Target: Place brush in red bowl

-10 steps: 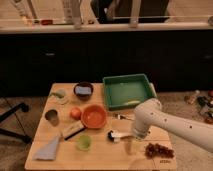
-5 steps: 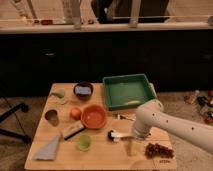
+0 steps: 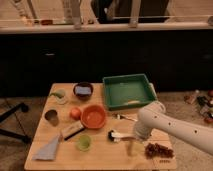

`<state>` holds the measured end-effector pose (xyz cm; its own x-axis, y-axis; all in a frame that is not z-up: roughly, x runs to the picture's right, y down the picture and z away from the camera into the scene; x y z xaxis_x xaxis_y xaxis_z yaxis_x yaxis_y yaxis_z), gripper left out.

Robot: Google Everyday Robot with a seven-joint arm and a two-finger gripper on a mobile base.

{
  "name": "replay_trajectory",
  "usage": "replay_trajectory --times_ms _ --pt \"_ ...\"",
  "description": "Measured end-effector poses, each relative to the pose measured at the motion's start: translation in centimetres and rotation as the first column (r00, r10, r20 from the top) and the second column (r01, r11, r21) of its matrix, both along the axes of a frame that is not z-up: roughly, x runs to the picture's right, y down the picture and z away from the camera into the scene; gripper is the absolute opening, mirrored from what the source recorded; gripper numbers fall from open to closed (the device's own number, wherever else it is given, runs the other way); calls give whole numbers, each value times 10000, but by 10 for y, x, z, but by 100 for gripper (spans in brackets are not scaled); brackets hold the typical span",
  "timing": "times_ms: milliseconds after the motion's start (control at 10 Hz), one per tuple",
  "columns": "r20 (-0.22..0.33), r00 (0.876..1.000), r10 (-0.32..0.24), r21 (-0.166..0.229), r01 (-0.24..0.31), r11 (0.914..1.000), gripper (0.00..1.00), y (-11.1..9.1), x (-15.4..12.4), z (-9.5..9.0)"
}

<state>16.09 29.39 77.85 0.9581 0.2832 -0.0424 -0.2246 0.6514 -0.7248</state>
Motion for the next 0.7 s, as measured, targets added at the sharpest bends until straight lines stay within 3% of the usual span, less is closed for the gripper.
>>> replay_trajectory --times_ms 300,700 --pt "-218 9998 -32 533 44 9986 80 -3 -5 0" --pt "-95 9989 -450 570 454 9973 80 -4 -17 8"
